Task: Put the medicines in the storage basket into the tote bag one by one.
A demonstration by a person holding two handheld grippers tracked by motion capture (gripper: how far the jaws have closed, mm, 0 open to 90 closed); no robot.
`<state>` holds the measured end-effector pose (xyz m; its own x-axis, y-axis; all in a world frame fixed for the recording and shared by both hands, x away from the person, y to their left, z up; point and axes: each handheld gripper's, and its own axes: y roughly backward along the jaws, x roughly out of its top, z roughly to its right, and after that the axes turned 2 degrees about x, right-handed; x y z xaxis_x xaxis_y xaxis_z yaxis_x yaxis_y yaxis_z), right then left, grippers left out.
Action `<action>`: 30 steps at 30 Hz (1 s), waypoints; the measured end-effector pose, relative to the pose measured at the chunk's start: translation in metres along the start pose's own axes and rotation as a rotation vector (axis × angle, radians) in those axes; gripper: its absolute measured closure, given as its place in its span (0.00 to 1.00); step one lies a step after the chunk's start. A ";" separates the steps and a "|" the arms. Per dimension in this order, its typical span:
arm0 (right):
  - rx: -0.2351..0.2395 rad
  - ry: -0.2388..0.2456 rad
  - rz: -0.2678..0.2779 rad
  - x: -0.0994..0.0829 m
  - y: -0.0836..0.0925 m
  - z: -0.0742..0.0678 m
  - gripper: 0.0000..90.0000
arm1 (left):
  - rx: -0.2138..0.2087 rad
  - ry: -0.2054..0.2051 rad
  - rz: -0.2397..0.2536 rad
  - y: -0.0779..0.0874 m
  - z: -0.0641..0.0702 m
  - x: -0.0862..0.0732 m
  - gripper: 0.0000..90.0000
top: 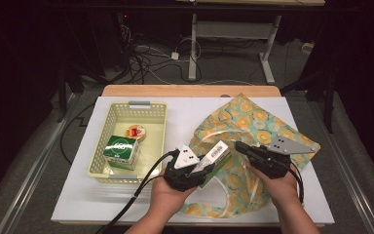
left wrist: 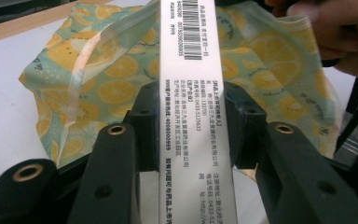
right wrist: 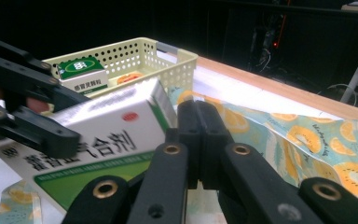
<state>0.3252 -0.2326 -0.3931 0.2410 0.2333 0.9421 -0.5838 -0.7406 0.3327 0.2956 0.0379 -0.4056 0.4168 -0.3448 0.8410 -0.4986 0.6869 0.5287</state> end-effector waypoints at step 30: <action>-0.008 -0.010 0.062 0.007 0.012 0.005 1.00 | 0.099 -0.040 0.001 -0.093 0.001 0.044 0.67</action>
<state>0.3237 -0.2434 -0.3825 0.2112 0.1807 0.9606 -0.6045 -0.7482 0.2737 0.3591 -0.0419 -0.4172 0.3865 -0.3710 0.8444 -0.5727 0.6210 0.5351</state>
